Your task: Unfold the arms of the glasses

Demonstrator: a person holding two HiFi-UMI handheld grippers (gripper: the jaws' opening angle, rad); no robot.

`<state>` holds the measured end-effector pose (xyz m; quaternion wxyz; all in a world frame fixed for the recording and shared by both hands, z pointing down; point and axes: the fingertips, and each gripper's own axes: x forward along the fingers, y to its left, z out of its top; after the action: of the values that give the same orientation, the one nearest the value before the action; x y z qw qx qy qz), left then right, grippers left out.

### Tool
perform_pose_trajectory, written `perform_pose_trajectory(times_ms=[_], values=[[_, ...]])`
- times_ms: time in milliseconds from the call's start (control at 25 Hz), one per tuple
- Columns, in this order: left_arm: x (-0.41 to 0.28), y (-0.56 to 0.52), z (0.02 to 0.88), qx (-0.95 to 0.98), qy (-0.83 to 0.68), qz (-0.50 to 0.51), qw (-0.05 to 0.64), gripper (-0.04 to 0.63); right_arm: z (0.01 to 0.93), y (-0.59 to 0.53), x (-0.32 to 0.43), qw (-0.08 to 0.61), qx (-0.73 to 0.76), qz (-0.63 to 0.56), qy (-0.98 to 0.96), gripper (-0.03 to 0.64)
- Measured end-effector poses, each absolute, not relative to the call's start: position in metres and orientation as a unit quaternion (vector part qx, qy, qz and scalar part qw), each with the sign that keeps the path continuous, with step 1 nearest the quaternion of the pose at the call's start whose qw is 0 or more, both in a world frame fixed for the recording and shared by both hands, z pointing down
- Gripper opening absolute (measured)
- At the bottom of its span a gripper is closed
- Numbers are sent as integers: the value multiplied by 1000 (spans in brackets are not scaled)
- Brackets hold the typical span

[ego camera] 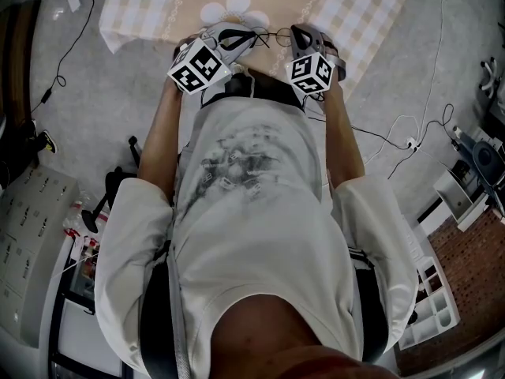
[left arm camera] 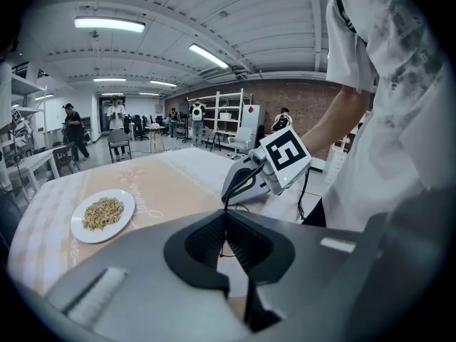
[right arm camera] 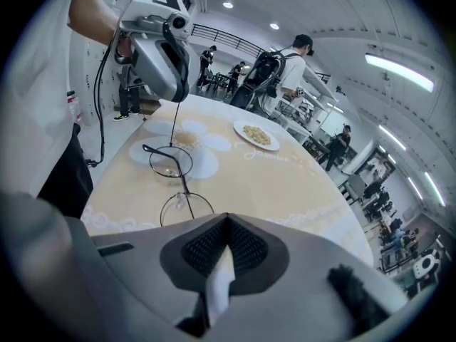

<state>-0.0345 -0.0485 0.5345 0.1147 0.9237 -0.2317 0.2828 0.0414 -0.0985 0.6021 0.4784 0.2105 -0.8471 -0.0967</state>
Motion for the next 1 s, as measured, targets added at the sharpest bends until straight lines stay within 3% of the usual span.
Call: perform_pose_trajectory(times_ms=[1000], values=[[-60, -49, 540, 915, -266, 272, 136, 8, 602, -99, 42, 481, 225, -98, -841, 15]])
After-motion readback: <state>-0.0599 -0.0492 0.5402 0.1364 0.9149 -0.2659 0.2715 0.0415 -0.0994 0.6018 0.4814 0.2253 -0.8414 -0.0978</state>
